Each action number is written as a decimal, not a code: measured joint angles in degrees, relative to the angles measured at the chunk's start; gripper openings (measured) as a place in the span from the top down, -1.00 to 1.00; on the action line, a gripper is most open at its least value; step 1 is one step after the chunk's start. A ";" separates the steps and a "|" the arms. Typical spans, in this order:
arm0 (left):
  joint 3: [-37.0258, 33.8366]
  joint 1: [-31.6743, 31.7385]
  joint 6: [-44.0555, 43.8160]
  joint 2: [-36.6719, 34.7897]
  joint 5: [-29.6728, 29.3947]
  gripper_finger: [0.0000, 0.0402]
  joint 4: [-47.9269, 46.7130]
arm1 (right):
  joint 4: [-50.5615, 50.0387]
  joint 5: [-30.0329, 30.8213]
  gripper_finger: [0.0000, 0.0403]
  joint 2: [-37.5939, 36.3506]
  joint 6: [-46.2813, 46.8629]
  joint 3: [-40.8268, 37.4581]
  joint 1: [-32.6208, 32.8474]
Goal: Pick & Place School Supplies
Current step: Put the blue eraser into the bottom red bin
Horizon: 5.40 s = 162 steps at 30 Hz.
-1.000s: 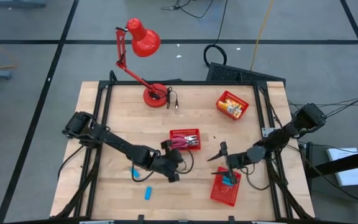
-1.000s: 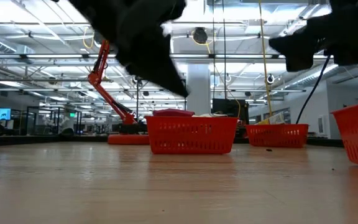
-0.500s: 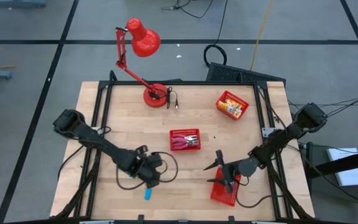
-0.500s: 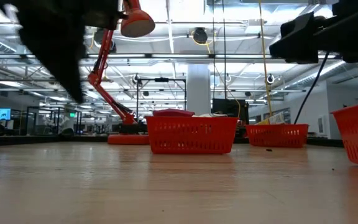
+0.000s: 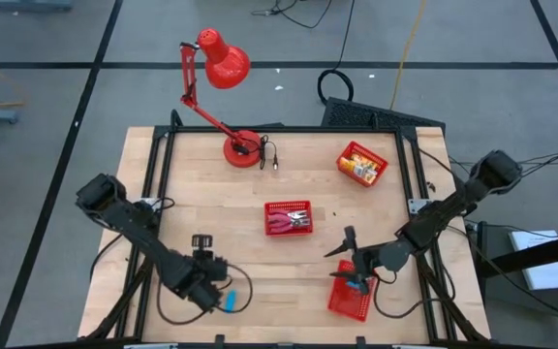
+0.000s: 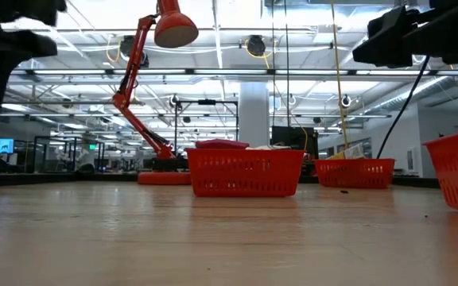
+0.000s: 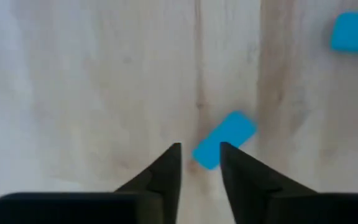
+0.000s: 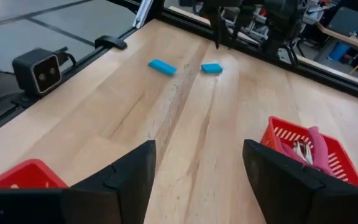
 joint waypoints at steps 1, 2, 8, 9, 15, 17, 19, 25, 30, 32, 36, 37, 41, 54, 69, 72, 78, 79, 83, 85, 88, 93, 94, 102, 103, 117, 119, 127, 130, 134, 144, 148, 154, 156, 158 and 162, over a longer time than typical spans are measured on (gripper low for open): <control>-0.02 -0.60 2.14 0.00 -1.79 0.38 -0.35 | -0.29 0.00 -0.17 -0.37 -0.15 0.00 0.04; -0.02 -1.01 4.20 0.00 -3.37 0.31 -0.42 | -0.82 -0.02 -0.17 -0.85 -0.16 0.00 0.07; -0.02 0.16 5.07 0.05 2.02 -0.07 1.86 | -2.53 0.00 -0.17 -1.80 0.92 0.00 0.48; -0.02 0.36 5.13 0.13 3.37 -0.11 3.11 | -2.55 -0.03 -0.17 -1.80 0.94 0.00 0.72; -1.23 0.37 8.24 0.13 7.60 -0.21 9.10 | -2.70 0.00 -0.15 -1.80 1.17 0.00 1.73; -2.70 0.37 8.57 0.17 8.11 -0.19 9.53 | -2.99 -0.02 -0.15 -1.80 1.38 0.00 2.16; -4.46 0.37 8.57 0.17 8.53 -0.17 9.52 | -3.22 0.01 -0.15 -1.80 1.83 -0.01 2.57; -9.52 1.18 8.75 0.17 7.86 -0.15 11.25 | -3.82 1.41 -0.13 -1.80 2.23 -0.02 3.47; -12.15 2.50 10.32 0.19 7.69 -0.14 16.74 | -3.92 1.47 -0.12 -1.78 2.67 -0.02 3.48; -12.54 2.88 10.99 0.20 7.66 -0.14 17.02 | -3.92 1.47 -0.12 -1.78 2.69 -0.02 3.48; -13.13 3.38 11.09 0.17 8.23 -0.05 16.93 | -3.90 1.47 -0.12 -1.78 2.80 -0.02 3.48; -13.28 3.38 11.08 0.17 8.76 0.01 16.88 | -3.90 1.47 -0.12 -1.78 2.90 -0.02 3.48; -14.01 3.38 10.88 0.04 11.43 0.38 17.65 | -3.88 1.47 -0.12 -1.78 3.15 -0.02 3.48; -13.47 3.28 1.65 0.02 2.14 0.73 22.65 | -3.82 1.48 -0.12 -1.78 3.21 -0.02 3.43; -13.09 8.25 26.30 -0.31 -20.96 0.73 66.45 | 24.95 -2.19 -0.12 -1.73 -1.67 -9.44 -1.63; -13.17 10.17 35.16 -0.33 -21.41 0.73 77.10 | 31.36 -6.53 -0.12 -1.73 -0.12 -12.12 -3.69; -16.54 16.09 47.73 0.38 -13.36 0.74 101.32 | 35.86 -9.53 -0.12 -1.71 -0.69 -13.07 -5.38; -17.06 17.26 48.58 1.01 -11.25 0.74 104.91 | 36.48 -9.54 -0.12 -1.71 -1.19 -13.07 -5.62; -16.59 21.70 50.10 5.82 -3.50 0.74 115.19 | 36.96 -9.52 -0.12 -1.71 -1.79 -13.07 -6.44; -14.87 23.42 50.14 8.72 -1.25 0.74 117.87 | 36.97 -9.47 -0.12 -1.69 -1.81 -13.07 -6.84; -11.05 25.53 50.11 12.26 2.27 0.74 118.40 | 37.68 -9.48 -0.12 -1.47 -1.86 -13.07 -7.29; -4.20 27.40 50.15 17.11 6.34 0.74 116.60 | 37.74 -9.51 -0.12 -0.91 -0.96 -13.07 -8.43; -2.83 27.67 50.13 17.68 7.02 0.74 115.11 | 37.86 -9.49 -0.12 -0.74 -0.87 -13.07 -8.50; 4.29 28.34 51.20 21.03 9.17 0.74 108.56 | 38.72 -9.48 -0.10 -0.34 -0.37 -13.07 -8.61; 4.31 28.37 51.18 21.02 9.17 0.74 108.56 | 38.71 -9.47 -0.09 -0.34 -0.37 -13.07 -8.61; 4.33 28.71 50.78 20.94 9.22 0.74 108.71 | 38.52 -9.48 0.74 -0.36 -2.75 -13.04 -8.61; 4.33 28.71 50.98 20.94 9.33 0.74 108.69 | 38.44 -9.47 0.74 -0.36 -3.17 -13.03 -8.61; 4.39 28.30 50.19 20.94 9.49 0.73 106.68 | 37.85 -6.48 0.75 -0.31 -3.85 -13.03 -5.53; 4.44 27.92 50.07 20.92 9.44 0.50 106.53 | 37.76 -4.00 0.78 -0.31 -4.61 -13.03 -3.43; 4.28 27.36 49.69 20.47 9.10 0.20 103.58 | 37.78 -2.22 0.87 -0.31 -4.48 -13.05 -0.41; 4.24 24.36 46.44 17.97 7.12 0.05 92.81 | 30.58 1.53 0.87 -0.36 6.15 -13.05 7.34; 4.24 22.01 46.88 17.20 4.27 0.12 89.51 | 26.16 1.18 0.87 -0.25 13.34 -13.05 10.37; 4.24 19.72 47.27 15.87 -0.27 0.21 85.77 | 24.17 -1.16 0.87 2.97 21.31 -12.62 13.31; 4.24 19.15 47.11 14.81 -1.93 0.22 83.67 | 23.24 -2.96 0.87 5.34 23.58 -11.97 13.03; 4.24 18.81 46.70 13.92 -3.49 0.23 82.65 | 21.85 -4.39 0.87 8.81 25.31 -10.52 12.41; 4.24 18.11 46.57 11.80 -7.01 0.23 80.12 | 21.53 -5.44 0.87 15.18 27.54 -8.43 11.11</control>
